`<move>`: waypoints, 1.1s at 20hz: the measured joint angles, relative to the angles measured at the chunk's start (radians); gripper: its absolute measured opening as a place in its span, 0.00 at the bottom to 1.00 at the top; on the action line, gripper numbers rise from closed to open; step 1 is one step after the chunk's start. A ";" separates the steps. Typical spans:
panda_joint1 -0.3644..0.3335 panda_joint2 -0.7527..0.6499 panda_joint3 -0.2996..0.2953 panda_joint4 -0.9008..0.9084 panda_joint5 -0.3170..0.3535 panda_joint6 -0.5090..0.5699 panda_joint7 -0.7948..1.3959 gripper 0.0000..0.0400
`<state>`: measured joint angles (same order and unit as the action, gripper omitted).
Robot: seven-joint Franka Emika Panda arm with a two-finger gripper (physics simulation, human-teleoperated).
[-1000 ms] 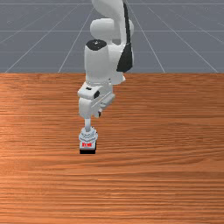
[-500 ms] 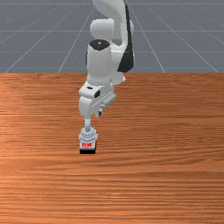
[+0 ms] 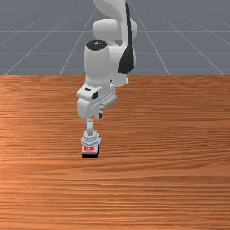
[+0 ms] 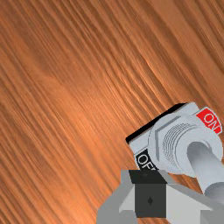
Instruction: Turn on the trigger
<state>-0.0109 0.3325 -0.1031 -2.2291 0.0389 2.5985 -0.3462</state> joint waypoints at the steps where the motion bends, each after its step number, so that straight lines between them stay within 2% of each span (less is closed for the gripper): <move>1: -0.004 0.001 -0.002 0.001 0.001 -0.001 -0.002 0.00; 10: -0.006 -0.013 -0.005 -0.037 0.001 0.024 -0.002 0.00; 17: -0.011 -0.022 -0.031 -0.053 0.011 0.028 0.059 0.00; 19: -0.022 -0.001 -0.023 -0.018 0.013 0.015 0.020 0.00; 20: -0.045 0.000 0.002 -0.036 0.033 0.096 -0.054 0.00; 22: -0.043 0.022 0.003 0.001 0.032 0.080 -0.050 0.00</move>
<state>-0.0539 0.3545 -0.1006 -2.2278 0.0712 2.6786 -0.3961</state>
